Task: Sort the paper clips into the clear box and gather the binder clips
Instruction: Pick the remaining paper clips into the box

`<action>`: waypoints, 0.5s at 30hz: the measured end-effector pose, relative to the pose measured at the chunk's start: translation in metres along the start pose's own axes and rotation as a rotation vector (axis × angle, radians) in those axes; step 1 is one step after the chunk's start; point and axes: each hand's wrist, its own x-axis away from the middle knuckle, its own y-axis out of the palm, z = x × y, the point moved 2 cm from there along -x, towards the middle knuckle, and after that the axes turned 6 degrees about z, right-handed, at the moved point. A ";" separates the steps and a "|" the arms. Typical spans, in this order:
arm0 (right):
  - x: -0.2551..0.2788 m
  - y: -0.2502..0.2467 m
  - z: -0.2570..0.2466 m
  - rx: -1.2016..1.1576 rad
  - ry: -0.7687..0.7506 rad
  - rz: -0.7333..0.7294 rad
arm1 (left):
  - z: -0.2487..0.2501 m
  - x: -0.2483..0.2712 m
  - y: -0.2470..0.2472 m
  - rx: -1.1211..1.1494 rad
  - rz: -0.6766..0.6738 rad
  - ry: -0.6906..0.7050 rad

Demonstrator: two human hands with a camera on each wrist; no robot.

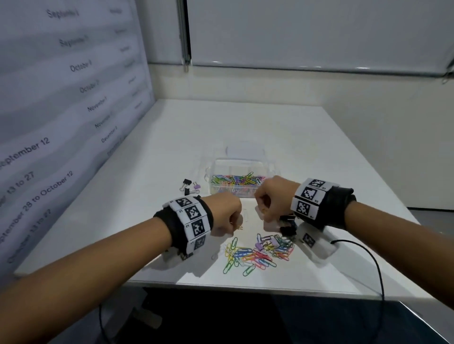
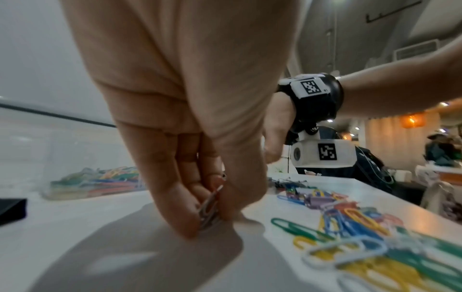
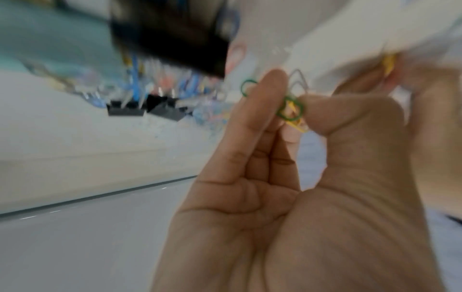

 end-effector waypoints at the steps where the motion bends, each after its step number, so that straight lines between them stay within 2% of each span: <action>1: -0.003 -0.009 0.003 -0.052 0.024 0.057 | -0.001 -0.001 0.000 0.028 -0.001 -0.003; 4: -0.014 -0.032 0.014 -0.221 0.091 0.268 | -0.005 -0.005 -0.002 0.058 0.000 -0.014; 7: -0.025 -0.040 0.025 -0.336 0.157 0.381 | -0.006 -0.008 -0.002 0.087 -0.011 -0.030; 10: -0.035 -0.037 0.032 -0.313 0.180 0.385 | -0.007 -0.008 -0.003 0.134 -0.002 -0.044; 15: -0.033 -0.027 0.035 -0.242 0.125 0.357 | -0.009 -0.010 -0.002 0.110 0.051 -0.034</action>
